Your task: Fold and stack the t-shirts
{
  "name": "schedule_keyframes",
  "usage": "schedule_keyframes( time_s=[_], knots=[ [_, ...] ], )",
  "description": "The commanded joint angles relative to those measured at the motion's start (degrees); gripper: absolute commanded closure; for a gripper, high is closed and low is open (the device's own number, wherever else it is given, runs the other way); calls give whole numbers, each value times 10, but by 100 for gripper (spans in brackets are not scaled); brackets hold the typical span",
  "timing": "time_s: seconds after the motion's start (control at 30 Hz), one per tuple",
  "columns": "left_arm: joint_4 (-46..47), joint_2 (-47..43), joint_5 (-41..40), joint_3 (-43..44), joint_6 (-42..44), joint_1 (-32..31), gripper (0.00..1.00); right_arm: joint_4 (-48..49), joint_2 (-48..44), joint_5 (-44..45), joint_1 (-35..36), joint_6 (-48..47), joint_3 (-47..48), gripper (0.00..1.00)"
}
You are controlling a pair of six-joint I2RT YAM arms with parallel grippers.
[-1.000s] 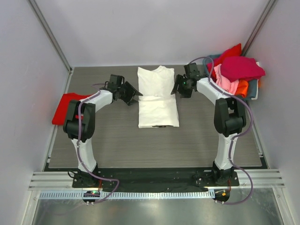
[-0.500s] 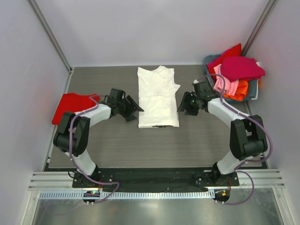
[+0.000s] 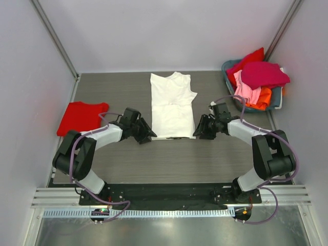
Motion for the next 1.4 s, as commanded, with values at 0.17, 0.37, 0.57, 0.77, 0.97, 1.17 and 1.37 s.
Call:
schedule_keyframes(
  time_s=[0.17, 0.37, 0.57, 0.77, 0.97, 1.17, 1.37],
  knots=[
    [6, -12, -19, -16, 10, -8, 60, 73, 39, -30, 2, 19, -12, 56],
    [19, 3, -16, -27, 8, -9, 64, 85, 65, -33, 3, 22, -19, 74],
    [32, 17, -16, -31, 7, -9, 65, 89, 62, -33, 2, 22, -27, 90],
    [69, 19, -14, -42, -6, -9, 66, 89, 57, -38, 3, 22, -29, 91],
    [83, 8, -32, -49, -12, -9, 61, 86, 55, -41, 3, 22, -26, 91],
    [99, 14, -48, -54, -17, -8, 64, 86, 58, -43, 2, 21, -26, 91],
    [124, 36, -48, -57, -26, -9, 76, 85, 58, -46, 3, 22, -25, 91]
  ],
)
